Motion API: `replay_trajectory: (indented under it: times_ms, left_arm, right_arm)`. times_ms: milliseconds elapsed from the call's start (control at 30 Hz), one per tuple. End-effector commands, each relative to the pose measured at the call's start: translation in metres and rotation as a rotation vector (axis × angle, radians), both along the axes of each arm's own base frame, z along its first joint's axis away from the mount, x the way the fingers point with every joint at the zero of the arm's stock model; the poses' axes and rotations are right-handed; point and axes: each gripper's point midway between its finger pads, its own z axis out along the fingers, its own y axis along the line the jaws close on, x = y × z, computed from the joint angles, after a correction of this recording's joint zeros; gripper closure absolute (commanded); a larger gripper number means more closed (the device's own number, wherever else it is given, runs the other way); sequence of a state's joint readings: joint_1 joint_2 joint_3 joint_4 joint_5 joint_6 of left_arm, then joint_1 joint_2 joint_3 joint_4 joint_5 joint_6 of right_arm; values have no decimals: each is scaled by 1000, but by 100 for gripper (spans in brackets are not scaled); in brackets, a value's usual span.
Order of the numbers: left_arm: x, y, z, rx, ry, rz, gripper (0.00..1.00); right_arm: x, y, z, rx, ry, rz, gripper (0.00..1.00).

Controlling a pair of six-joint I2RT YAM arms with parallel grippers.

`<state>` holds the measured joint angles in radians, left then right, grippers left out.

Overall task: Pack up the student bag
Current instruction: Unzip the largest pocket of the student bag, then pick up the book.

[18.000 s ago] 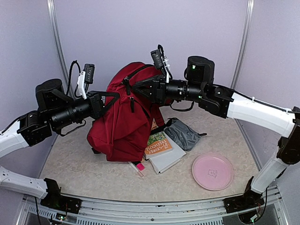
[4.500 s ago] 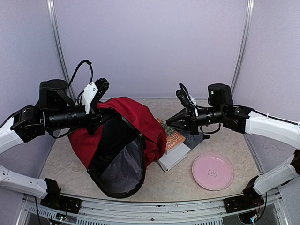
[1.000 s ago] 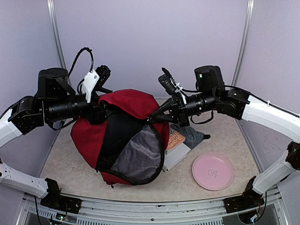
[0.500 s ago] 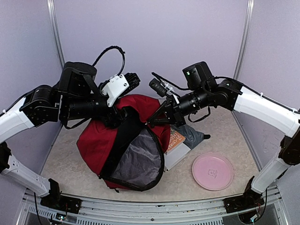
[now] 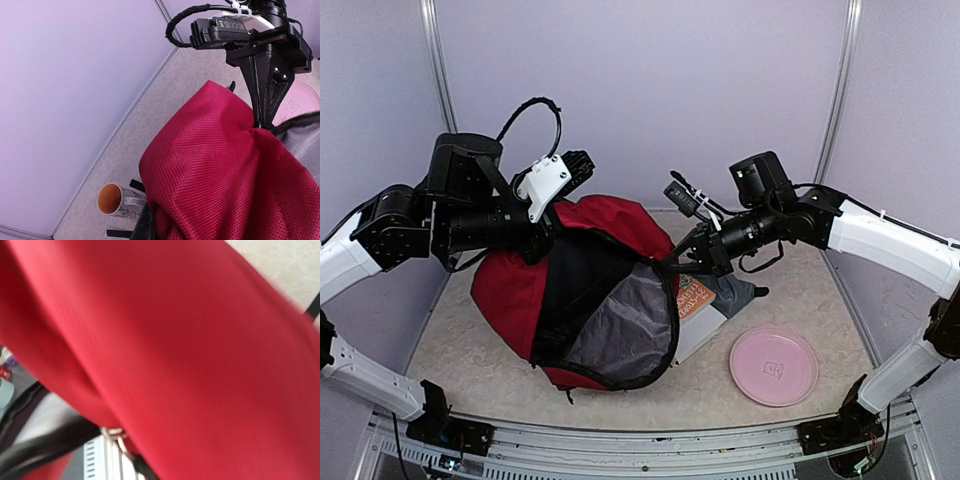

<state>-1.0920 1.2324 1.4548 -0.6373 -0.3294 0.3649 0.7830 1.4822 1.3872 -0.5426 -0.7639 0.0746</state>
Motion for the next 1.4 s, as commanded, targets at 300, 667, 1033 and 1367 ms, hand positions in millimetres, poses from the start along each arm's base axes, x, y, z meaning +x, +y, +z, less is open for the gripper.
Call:
replay_trajectory:
  times_ms: [300, 667, 1033, 1367]
  left_arm:
    - [-22, 43, 116, -445, -109, -64, 100]
    - [-6, 71, 124, -528, -45, 131, 100]
    - [24, 82, 68, -405, 147, 443, 100]
    - [19, 90, 59, -391, 214, 487, 100]
  right_arm:
    - [44, -45, -56, -37, 141, -169, 100]
    - [71, -40, -55, -20, 86, -197, 83]
    - [130, -128, -128, -163, 232, -741, 36]
    - [137, -118, -176, -96, 425, -781, 46]
